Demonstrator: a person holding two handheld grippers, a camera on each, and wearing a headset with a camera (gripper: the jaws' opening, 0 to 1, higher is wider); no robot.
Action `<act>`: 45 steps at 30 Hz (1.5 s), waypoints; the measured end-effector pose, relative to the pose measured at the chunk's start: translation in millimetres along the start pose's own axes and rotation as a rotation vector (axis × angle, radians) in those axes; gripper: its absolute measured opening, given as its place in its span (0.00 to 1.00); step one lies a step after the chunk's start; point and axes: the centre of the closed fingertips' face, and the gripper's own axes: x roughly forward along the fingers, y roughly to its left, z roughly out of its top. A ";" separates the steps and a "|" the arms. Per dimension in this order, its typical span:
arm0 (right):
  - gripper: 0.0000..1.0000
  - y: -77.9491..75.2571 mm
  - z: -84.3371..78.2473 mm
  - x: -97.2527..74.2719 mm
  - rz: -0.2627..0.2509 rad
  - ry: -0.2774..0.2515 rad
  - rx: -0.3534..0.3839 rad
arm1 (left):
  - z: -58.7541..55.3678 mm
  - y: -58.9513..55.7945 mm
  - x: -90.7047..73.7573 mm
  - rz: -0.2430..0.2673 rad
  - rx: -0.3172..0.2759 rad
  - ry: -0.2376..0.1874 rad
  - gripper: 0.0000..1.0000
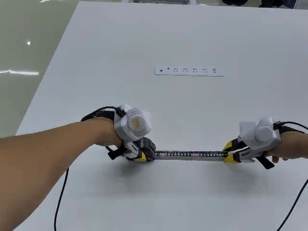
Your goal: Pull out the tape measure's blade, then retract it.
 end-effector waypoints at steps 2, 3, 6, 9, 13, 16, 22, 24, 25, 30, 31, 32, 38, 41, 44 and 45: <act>0.15 -0.1 -0.8 -0.6 -0.006 0.003 0.026 | -0.2 0.1 0.3 0.001 0.000 -0.001 0.34; 0.15 -0.3 -0.8 -0.6 -0.010 -0.001 0.041 | -0.2 0.2 0.5 0.001 0.001 -0.001 0.34; 0.16 0.1 -0.6 -1.5 -0.018 -0.007 0.060 | 0.3 -0.1 0.4 0.002 0.001 -0.001 0.34; 0.16 0.2 0.0 -1.9 -0.027 0.000 0.056 | 0.3 0.0 0.7 0.003 0.002 -0.001 0.34; 0.20 -5.4 -3.7 -3.9 -0.052 0.028 0.029 | 0.5 -0.2 0.9 0.002 0.003 0.001 0.34; 0.29 -10.6 -6.7 -9.1 -0.071 0.030 0.041 | 0.5 0.0 1.1 0.001 0.003 0.003 0.34; 0.40 -12.4 -13.5 -15.9 -0.082 0.026 0.098 | 0.2 -0.2 1.2 0.002 0.004 0.004 0.34; 0.42 -11.3 -14.5 -17.6 -0.084 0.021 0.125 | 0.3 -0.2 0.9 0.002 0.004 0.004 0.34; 0.42 -9.7 -14.2 -18.3 -0.079 0.019 0.134 | 0.4 -0.3 0.8 0.002 0.004 0.004 0.34; 0.56 -9.0 -13.2 -21.1 -0.081 0.006 0.176 | 0.4 -0.5 0.4 0.002 0.003 0.005 0.34; 0.61 -10.9 -14.1 -21.6 -0.093 0.011 0.166 | 0.3 -0.3 0.6 0.002 0.003 0.004 0.34; 0.66 -12.5 -14.5 -21.9 -0.102 0.012 0.162 | 0.1 -0.2 0.8 0.002 0.003 0.004 0.34; 0.79 -12.0 -13.2 -22.2 -0.107 -0.003 0.196 | 0.0 -0.1 0.9 0.002 0.002 0.003 0.34; 0.93 -14.1 -11.1 -21.4 -0.119 -0.019 0.216 | 0.0 0.1 0.9 0.001 0.002 0.003 0.34; 0.96 -12.5 -10.1 -20.7 -0.110 -0.024 0.229 | 0.1 -0.1 0.8 0.001 0.001 0.003 0.34; 0.96 -11.5 -10.2 -20.4 -0.107 -0.023 0.233 | 0.2 -0.1 0.8 0.001 0.002 0.003 0.34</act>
